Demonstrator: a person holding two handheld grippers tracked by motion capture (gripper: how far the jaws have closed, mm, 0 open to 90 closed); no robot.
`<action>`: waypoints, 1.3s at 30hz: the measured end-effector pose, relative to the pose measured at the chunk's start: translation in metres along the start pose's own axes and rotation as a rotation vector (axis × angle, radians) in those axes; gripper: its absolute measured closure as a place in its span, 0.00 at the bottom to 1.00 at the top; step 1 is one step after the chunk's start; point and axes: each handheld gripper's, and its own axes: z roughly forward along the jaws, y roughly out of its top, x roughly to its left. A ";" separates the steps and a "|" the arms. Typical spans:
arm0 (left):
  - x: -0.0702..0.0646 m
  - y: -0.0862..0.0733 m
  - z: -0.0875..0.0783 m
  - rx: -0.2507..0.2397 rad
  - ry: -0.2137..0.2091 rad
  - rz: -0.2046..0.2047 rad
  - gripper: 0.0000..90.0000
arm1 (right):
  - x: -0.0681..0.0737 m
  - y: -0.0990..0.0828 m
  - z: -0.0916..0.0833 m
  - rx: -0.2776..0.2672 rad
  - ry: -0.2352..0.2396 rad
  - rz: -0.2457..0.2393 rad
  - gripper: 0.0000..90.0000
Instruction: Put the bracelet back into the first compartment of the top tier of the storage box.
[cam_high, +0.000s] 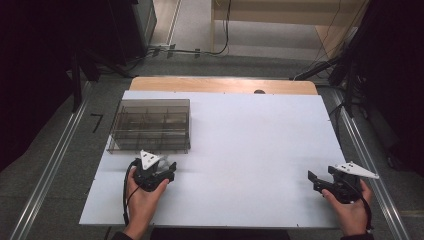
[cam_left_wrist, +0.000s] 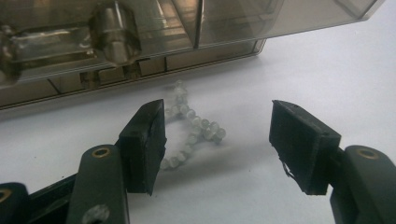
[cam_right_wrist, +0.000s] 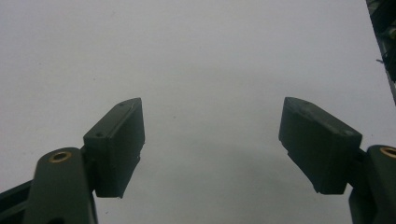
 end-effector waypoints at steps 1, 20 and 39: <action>0.000 0.000 0.001 0.000 0.001 -0.002 0.42 | 0.000 0.000 0.000 0.001 0.000 0.001 0.24; -0.004 0.001 0.005 -0.011 0.029 0.031 0.56 | 0.000 0.000 0.001 0.010 0.002 -0.007 0.24; -0.008 0.000 0.010 -0.002 0.107 0.083 0.74 | 0.000 0.000 0.002 0.016 0.004 -0.012 0.24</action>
